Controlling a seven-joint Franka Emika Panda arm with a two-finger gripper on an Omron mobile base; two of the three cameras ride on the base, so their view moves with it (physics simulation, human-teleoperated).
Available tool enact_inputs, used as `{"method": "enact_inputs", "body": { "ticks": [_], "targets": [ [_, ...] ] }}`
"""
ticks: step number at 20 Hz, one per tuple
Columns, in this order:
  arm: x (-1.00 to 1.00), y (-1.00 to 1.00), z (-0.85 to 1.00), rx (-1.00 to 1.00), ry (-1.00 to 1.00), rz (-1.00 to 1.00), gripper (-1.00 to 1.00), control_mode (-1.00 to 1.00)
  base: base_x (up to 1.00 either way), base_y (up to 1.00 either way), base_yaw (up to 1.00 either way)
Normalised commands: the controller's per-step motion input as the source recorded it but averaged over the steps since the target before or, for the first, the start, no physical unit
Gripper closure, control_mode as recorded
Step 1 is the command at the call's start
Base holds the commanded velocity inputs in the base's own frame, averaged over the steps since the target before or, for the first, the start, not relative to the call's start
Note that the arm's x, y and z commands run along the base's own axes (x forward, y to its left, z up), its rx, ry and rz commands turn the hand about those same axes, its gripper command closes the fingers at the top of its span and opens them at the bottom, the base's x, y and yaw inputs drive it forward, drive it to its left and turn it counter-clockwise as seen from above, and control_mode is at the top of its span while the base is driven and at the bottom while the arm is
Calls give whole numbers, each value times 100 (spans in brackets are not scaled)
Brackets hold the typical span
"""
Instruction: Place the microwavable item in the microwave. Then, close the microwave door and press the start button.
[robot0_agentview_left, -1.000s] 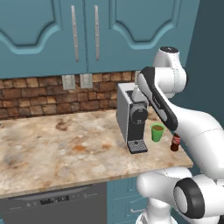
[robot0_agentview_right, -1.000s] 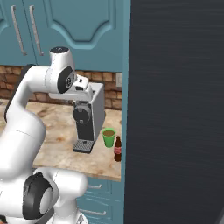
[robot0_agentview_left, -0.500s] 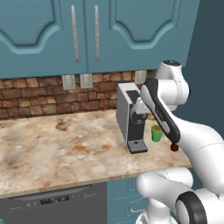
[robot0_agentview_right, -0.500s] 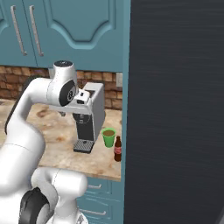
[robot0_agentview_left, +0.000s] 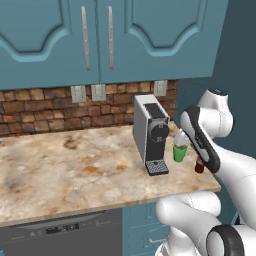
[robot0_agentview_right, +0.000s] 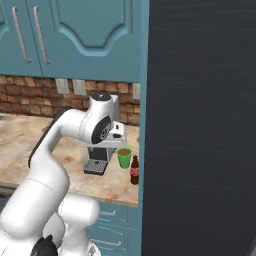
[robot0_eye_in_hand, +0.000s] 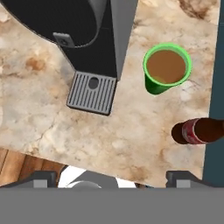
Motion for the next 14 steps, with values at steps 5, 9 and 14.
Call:
{"method": "enact_inputs", "body": {
  "ticks": [5, 9, 14],
  "targets": [
    [31, 1, -1, -10, 12, 12, -100, -100, 0, 0, 0],
    [45, 8, 0, -15, 6, 9, -100, -100, 0, 0, 0],
    [19, 0, -24, -11, 5, 7, -100, -100, 0, 0, 0]
  ]
}}
